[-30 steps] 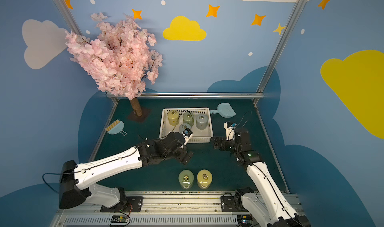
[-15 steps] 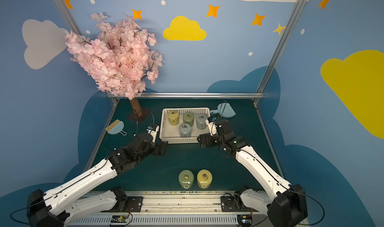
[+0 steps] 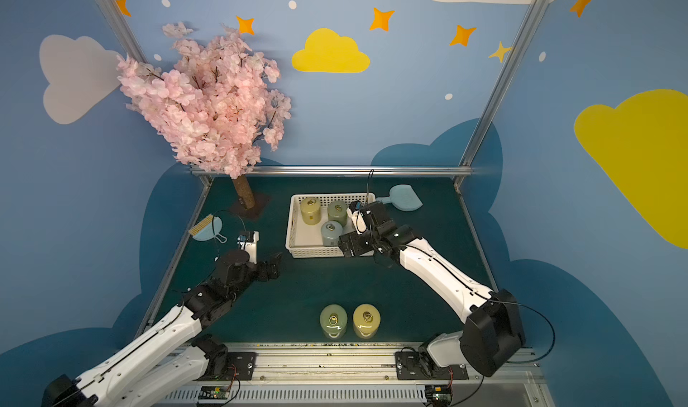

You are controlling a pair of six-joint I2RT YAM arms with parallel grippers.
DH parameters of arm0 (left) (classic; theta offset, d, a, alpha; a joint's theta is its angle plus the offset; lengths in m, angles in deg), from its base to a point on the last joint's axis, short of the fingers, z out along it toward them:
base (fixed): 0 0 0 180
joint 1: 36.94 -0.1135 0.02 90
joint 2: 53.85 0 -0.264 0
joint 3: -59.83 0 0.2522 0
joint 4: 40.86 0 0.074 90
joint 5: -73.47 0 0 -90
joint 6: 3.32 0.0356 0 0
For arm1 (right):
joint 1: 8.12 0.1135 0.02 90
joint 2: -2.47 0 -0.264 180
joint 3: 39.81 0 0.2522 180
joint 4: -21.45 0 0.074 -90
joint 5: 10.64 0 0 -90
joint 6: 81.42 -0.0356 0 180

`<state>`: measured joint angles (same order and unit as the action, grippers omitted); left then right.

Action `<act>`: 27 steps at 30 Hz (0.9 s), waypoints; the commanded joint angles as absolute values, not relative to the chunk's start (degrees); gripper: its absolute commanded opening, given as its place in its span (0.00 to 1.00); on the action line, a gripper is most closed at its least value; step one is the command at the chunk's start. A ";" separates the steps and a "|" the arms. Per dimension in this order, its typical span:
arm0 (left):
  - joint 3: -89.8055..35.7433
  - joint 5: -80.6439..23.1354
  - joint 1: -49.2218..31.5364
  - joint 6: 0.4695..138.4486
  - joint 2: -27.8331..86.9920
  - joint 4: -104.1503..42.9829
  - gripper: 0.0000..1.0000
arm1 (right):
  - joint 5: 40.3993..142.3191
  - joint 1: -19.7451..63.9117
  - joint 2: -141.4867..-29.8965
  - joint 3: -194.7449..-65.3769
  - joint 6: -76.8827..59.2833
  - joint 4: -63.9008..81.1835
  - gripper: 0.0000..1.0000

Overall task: Take the tea canister out of the basket
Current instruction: Pick up the tea canister from the basket.

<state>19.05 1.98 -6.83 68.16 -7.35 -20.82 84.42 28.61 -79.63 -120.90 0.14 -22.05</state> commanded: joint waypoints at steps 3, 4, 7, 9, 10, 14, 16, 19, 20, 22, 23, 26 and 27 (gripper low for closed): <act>23.82 0.76 -7.16 72.57 -11.16 -29.29 1.00 | 84.46 29.41 -86.06 -128.37 2.03 -28.03 0.99; 24.09 0.88 -7.15 72.93 -11.92 -29.06 1.00 | 84.63 29.43 -87.65 -130.02 1.99 -29.01 0.99; 25.17 1.07 -7.15 73.56 -14.06 -29.29 1.00 | 84.46 29.58 -91.89 -134.47 2.34 -31.20 0.99; 25.84 2.18 -7.15 73.94 -15.26 -29.56 1.00 | 84.16 29.74 -94.55 -137.27 2.56 -32.54 0.98; 26.18 2.80 -7.15 73.98 -15.79 -29.65 1.00 | 84.05 29.76 -95.77 -138.55 2.57 -33.20 0.98; 27.42 3.86 -7.21 74.29 -17.66 -30.54 1.00 | 83.41 30.19 -100.65 -143.50 3.12 -35.32 0.98; 27.66 3.93 -7.23 74.35 -18.07 -30.71 1.00 | 83.01 30.38 -102.58 -145.28 3.20 -35.79 0.99; 27.71 4.73 -7.23 74.03 -18.08 -30.68 1.00 | 82.03 30.73 -105.09 -147.64 3.22 -36.41 0.98; 27.78 4.83 -7.24 74.02 -17.94 -30.71 1.00 | 81.84 30.82 -105.83 -148.45 3.19 -36.73 0.98; 27.69 4.88 -7.23 73.98 -17.72 -30.69 1.00 | 81.53 30.90 -107.13 -149.53 3.23 -36.96 0.98; 27.59 4.80 -7.24 73.96 -17.62 -30.71 1.00 | 81.32 30.99 -107.71 -150.07 3.22 -37.03 0.99; 27.62 4.74 -7.28 74.09 -17.47 -30.71 1.00 | 80.28 31.22 -109.74 -151.74 3.40 -37.27 0.99; 27.59 4.83 -7.23 74.02 -17.54 -30.71 1.00 | 79.92 31.26 -110.53 -152.40 3.48 -37.39 0.99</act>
<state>27.35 4.10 -6.96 73.44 -17.43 -29.69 81.71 30.78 -108.94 -150.21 2.93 -35.47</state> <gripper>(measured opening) 0.998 0.986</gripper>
